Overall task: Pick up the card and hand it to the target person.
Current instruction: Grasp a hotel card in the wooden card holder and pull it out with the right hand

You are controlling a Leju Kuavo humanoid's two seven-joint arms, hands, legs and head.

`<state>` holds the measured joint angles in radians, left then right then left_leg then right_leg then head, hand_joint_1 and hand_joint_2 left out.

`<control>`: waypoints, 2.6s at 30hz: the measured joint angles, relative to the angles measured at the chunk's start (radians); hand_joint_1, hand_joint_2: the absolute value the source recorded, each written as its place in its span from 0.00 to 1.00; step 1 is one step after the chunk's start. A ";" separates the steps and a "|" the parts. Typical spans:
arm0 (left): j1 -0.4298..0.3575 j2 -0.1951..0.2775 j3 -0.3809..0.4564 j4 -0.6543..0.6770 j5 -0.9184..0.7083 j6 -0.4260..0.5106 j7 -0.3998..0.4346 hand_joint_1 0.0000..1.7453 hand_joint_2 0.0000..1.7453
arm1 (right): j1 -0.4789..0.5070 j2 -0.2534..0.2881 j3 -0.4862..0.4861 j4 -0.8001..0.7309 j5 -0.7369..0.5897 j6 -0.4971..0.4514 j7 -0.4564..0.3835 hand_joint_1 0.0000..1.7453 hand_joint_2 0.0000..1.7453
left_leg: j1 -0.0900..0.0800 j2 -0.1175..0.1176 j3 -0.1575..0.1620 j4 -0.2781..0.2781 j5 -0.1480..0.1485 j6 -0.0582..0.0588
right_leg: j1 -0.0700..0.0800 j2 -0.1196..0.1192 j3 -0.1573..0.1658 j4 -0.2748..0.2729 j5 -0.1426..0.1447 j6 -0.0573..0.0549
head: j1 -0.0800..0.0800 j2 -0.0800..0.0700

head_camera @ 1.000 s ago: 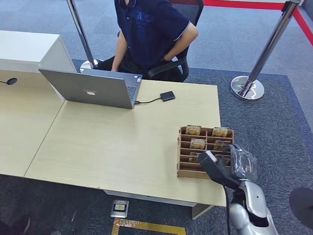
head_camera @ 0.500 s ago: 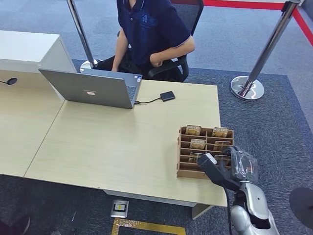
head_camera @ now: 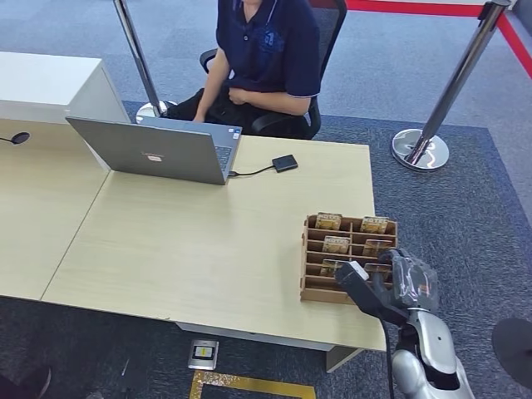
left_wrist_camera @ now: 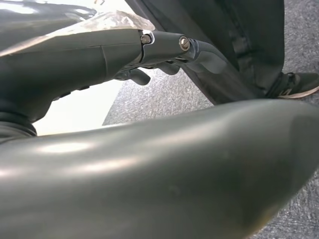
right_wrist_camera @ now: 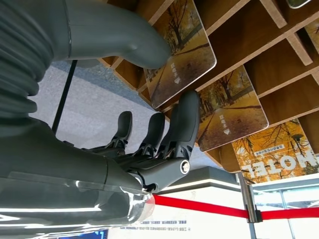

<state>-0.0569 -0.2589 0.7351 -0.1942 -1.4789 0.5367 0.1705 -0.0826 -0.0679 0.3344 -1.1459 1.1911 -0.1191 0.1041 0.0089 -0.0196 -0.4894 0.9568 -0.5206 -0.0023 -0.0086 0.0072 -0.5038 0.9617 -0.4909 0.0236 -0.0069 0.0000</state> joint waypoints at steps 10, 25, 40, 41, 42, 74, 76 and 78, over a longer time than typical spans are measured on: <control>0.000 0.001 0.002 0.000 0.013 0.001 0.000 0.00 0.00 | 0.005 0.001 0.030 -0.006 0.056 -0.022 0.013 0.50 1.00 | 0.000 0.000 0.000 0.000 0.000 0.000 | 0.000 0.000 0.000 0.000 0.000 0.000 | 0.000 0.000; 0.000 0.001 0.007 0.000 0.016 0.002 0.001 0.00 0.00 | 0.031 0.008 0.077 -0.029 0.098 -0.032 0.039 0.51 1.00 | 0.000 0.000 0.000 0.000 0.000 0.000 | 0.000 0.000 0.000 0.000 0.000 0.000 | 0.000 0.000; 0.000 0.001 0.008 0.000 0.016 0.002 0.002 0.00 0.00 | 0.033 0.008 0.085 -0.040 0.115 -0.040 0.060 0.51 1.00 | 0.000 0.000 0.000 0.000 0.000 0.000 | 0.000 0.000 0.000 0.000 0.000 0.000 | 0.000 0.000; 0.000 0.001 0.008 0.000 0.016 0.002 0.002 0.00 0.00 | 0.033 0.008 0.085 -0.042 0.116 -0.041 0.060 0.51 1.00 | 0.000 0.000 0.000 0.000 0.000 0.000 | 0.000 0.000 0.000 0.000 0.000 0.000 | 0.000 0.000; 0.000 0.001 0.008 0.000 0.016 0.002 0.002 0.00 0.00 | 0.034 0.008 0.085 -0.045 0.118 -0.042 0.061 0.51 1.00 | 0.000 0.000 0.000 0.000 0.000 0.000 | 0.000 0.000 0.000 0.000 0.000 0.000 | 0.000 0.000; 0.000 0.001 0.008 0.000 0.007 0.001 0.002 0.00 0.00 | 0.035 0.010 0.090 -0.080 0.134 -0.034 0.065 0.50 1.00 | 0.000 0.000 -0.001 0.000 0.000 0.000 | 0.000 0.000 0.000 0.000 0.000 0.000 | 0.000 0.000; 0.000 0.001 0.008 0.000 0.006 0.001 0.002 0.00 0.00 | 0.035 0.010 0.093 -0.077 0.134 -0.031 0.063 0.49 1.00 | 0.000 0.000 -0.001 0.000 0.000 0.000 | 0.000 0.000 0.000 0.000 0.000 0.000 | 0.000 0.000; 0.000 0.001 0.008 0.000 0.003 0.000 0.002 0.00 0.00 | 0.036 0.010 0.097 -0.072 0.134 -0.027 0.061 0.49 1.00 | 0.000 0.000 -0.001 0.000 0.000 0.000 | 0.000 0.000 0.000 0.000 0.000 0.000 | 0.000 0.000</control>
<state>-0.0569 -0.2575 0.7431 -0.1938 -1.4755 0.5371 0.1720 -0.0470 -0.0577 0.4310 -1.2178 1.3252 -0.1461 0.1651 0.0089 -0.0196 -0.4900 0.9567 -0.5207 -0.0022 -0.0085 0.0072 -0.5042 0.9617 -0.4910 0.0235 -0.0069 0.0000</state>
